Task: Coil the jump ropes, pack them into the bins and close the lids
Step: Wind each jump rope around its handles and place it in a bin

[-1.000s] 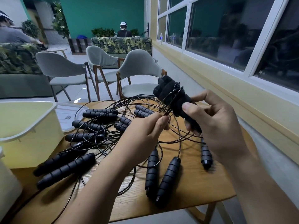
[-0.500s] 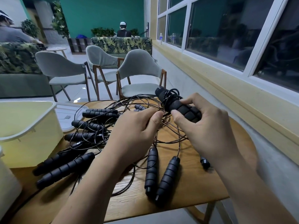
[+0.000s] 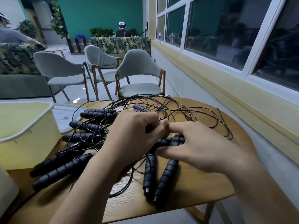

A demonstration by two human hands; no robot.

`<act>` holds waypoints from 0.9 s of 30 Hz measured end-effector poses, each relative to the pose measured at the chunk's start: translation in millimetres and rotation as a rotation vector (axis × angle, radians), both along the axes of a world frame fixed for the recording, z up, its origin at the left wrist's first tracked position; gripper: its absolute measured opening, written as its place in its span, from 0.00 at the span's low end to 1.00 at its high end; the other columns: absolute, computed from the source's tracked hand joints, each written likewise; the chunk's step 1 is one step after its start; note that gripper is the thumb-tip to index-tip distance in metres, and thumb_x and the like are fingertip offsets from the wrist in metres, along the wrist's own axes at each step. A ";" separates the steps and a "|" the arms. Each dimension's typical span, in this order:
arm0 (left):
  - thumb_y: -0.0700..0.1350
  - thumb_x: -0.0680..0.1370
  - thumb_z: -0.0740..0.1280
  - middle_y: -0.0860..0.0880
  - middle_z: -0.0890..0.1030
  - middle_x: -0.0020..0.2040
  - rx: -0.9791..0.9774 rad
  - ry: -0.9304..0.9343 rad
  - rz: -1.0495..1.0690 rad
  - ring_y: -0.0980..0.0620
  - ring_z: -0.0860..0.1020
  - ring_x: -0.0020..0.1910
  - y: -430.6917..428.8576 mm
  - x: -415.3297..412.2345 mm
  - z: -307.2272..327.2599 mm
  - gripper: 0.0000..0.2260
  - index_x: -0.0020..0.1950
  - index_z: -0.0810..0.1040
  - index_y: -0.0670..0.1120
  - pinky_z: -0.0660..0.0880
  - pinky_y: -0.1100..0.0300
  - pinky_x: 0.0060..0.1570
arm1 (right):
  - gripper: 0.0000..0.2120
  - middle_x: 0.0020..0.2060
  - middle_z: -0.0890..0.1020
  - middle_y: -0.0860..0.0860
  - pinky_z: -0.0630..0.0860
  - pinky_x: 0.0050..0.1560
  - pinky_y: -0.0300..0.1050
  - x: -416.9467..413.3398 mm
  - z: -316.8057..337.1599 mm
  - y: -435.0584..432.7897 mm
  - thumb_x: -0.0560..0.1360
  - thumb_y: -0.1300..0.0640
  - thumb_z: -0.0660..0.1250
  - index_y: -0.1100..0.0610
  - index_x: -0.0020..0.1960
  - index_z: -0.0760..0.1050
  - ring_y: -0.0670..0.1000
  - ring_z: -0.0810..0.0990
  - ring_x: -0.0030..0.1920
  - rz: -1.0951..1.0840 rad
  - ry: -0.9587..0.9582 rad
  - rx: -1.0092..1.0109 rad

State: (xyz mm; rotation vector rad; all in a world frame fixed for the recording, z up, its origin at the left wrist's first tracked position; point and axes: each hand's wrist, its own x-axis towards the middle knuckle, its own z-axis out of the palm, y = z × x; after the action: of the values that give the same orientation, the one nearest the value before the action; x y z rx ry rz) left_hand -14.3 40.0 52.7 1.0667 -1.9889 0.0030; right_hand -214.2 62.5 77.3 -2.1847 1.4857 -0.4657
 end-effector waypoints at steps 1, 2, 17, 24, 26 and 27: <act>0.52 0.80 0.71 0.49 0.67 0.25 0.008 0.016 -0.017 0.49 0.66 0.27 0.3 -1.6 0.5 0.21 0.32 0.68 0.45 0.63 0.58 0.28 | 0.15 0.47 0.86 0.41 0.82 0.49 0.53 -1.3 0.8 0.0 0.72 0.36 0.78 0.38 0.56 0.81 0.42 0.83 0.46 0.050 -0.021 0.042; 0.51 0.80 0.72 0.49 0.67 0.26 0.021 0.034 -0.040 0.50 0.66 0.27 0.9 -2.1 1.5 0.21 0.32 0.68 0.46 0.63 0.59 0.28 | 0.15 0.49 0.86 0.40 0.82 0.51 0.53 -2.6 1.9 0.2 0.72 0.37 0.79 0.39 0.56 0.82 0.42 0.84 0.48 0.099 -0.059 0.083; 0.66 0.81 0.65 0.35 0.77 0.36 0.504 0.389 -0.454 0.46 0.74 0.33 -11.6 6.9 -0.5 0.30 0.42 0.79 0.38 0.68 0.55 0.35 | 0.19 0.38 0.78 0.62 0.70 0.33 0.46 -31.6 -4.5 -15.4 0.69 0.50 0.84 0.56 0.50 0.79 0.57 0.77 0.34 0.488 -0.758 0.509; 0.50 0.80 0.63 0.50 0.71 0.28 0.376 0.378 -0.128 0.55 0.68 0.28 -23.1 8.8 -19.8 0.14 0.35 0.74 0.47 0.65 0.53 0.29 | 0.30 0.54 0.78 0.73 0.65 0.31 0.45 -24.6 -14.9 -24.1 0.73 0.46 0.81 0.65 0.61 0.71 0.54 0.79 0.34 0.419 -1.189 0.408; 0.55 0.87 0.59 0.46 0.68 0.28 0.314 0.300 -0.163 0.56 0.66 0.27 -13.7 3.0 -10.5 0.18 0.41 0.78 0.52 0.61 0.57 0.30 | 0.32 0.56 0.80 0.72 0.65 0.32 0.43 -22.8 -8.4 -24.2 0.80 0.46 0.73 0.69 0.71 0.68 0.51 0.77 0.35 0.429 -1.297 0.357; 0.57 0.88 0.57 0.46 0.70 0.28 0.304 0.235 -0.157 0.58 0.67 0.27 -11.7 1.8 -9.6 0.18 0.45 0.81 0.55 0.62 0.58 0.31 | 0.29 0.56 0.81 0.70 0.64 0.32 0.43 -23.1 -5.0 -24.0 0.83 0.46 0.69 0.66 0.74 0.70 0.51 0.76 0.35 0.401 -1.331 0.314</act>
State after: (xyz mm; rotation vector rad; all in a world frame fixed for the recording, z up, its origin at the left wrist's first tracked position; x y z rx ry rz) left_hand -12.5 28.3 43.0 1.0415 -1.8885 -0.5001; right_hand -237.3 38.4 72.4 -1.2816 0.3356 -1.1209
